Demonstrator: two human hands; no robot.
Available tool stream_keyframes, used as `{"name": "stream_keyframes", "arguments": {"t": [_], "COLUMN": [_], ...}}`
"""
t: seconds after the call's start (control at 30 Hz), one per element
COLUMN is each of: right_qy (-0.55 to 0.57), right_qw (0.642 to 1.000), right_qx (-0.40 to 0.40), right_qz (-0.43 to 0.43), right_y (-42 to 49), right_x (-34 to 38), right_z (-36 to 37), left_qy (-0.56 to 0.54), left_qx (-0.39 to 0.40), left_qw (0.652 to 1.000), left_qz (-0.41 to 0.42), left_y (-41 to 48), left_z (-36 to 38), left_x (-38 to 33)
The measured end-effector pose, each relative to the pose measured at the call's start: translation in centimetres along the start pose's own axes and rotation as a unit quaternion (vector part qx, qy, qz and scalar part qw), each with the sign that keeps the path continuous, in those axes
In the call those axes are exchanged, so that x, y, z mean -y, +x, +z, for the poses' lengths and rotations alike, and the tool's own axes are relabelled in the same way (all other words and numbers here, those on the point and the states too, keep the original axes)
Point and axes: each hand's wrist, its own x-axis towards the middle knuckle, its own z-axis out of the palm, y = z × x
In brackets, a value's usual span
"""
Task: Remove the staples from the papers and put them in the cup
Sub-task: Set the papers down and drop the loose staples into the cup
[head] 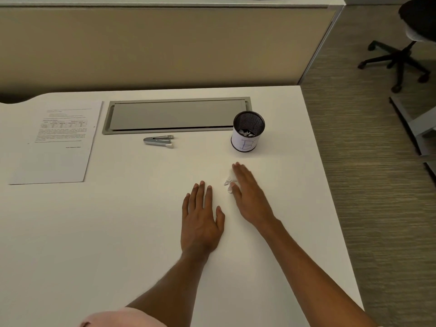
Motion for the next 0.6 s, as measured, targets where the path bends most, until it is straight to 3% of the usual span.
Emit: {"name": "stream_keyframes", "arguments": {"t": [0.1,0.2,0.37,0.6], "right_qy": [-0.097,-0.152,-0.111,-0.142], "right_qw": [0.987,0.973,0.978,0.971], "right_qx": [0.060,0.053,0.059,-0.036], "right_qz": [-0.109,-0.165,-0.166,-0.189], "right_y": [-0.7,-1.4,-4.1,-4.9], "right_x": [-0.3,-1.5,-3.9,-5.7], "right_z": [0.8,0.5,-1.6,-3.4], "left_qy": [0.000,0.000,0.003,-0.009], "left_qx": [-0.001,0.000,0.000,-0.005], "left_qw": [1.000,1.000,1.000,1.000], "left_qz": [-0.001,-0.003,-0.002,-0.005], "left_y": [0.1,0.1,0.1,0.1], "left_z": [0.1,0.0,0.2,0.2], "left_x": [0.0,0.0,0.1,0.0]}}
